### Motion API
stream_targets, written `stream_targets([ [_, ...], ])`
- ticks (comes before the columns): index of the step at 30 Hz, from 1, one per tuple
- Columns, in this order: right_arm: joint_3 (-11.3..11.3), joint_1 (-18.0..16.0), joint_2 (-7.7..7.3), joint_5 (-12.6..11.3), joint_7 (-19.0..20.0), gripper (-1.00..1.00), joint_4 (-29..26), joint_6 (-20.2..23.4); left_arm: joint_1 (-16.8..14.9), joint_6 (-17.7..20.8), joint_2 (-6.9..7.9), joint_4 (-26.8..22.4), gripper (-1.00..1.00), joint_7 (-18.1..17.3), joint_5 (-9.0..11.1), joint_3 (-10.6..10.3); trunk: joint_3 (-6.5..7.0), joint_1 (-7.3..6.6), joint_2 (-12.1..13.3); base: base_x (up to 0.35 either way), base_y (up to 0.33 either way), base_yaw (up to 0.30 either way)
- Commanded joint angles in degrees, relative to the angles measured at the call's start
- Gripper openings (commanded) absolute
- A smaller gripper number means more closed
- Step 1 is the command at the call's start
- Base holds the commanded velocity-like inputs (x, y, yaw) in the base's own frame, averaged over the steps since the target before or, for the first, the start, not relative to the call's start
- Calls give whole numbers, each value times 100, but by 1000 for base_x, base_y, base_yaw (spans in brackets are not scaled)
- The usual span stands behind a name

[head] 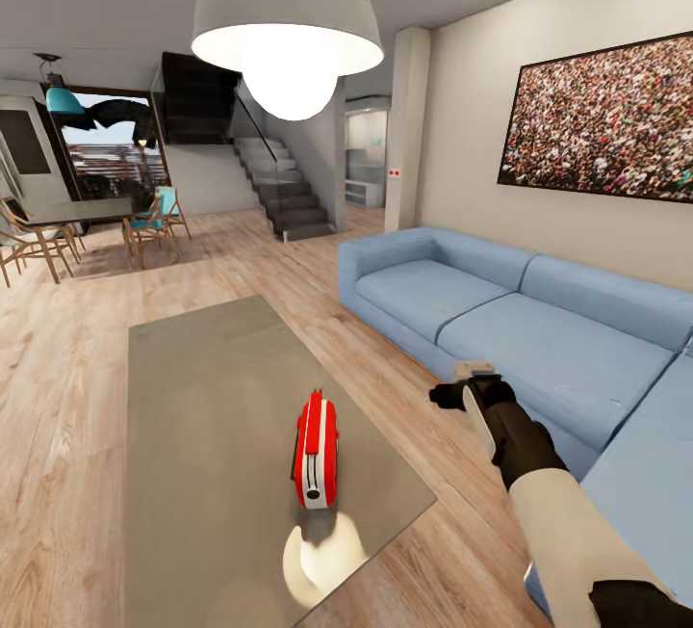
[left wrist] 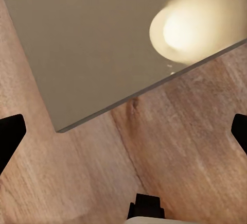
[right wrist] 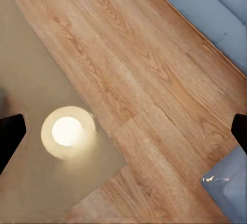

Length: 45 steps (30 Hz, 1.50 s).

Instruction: Turn on the radio receiver that's on the table in the living room.

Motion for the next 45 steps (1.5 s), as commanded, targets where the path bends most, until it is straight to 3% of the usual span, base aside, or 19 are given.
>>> stream_targets([
  [1, -35, -22, 9, -12, -3, 100, 10, 71, 0, 0, 1, 0, 100, 0, 0, 0, 0, 0, 0, 0, 0, 0],
  [18, -105, -59, 81, -8, -342, 100, 77, 174, 0, -17, 10, -9, 100, 9, 0, 8, 0, 0, 0, 0, 4, 0],
  [34, -36, -59, 98, -17, -290, 100, 73, 159, 0, -18, 10, -9, 100, 9, 0, 9, 0, 0, 0, 0, 240, 0],
  [40, 384, -59, 99, -17, -264, 100, 60, 111, 0, -18, 10, -9, 100, 9, 0, 9, 0, 0, 0, 0, 35, 0],
  [45, 461, -59, 103, -18, -260, 100, 59, 108, 0, -18, 10, -9, 100, 9, 0, 9, 0, 0, 0, 0, 3, 5],
])
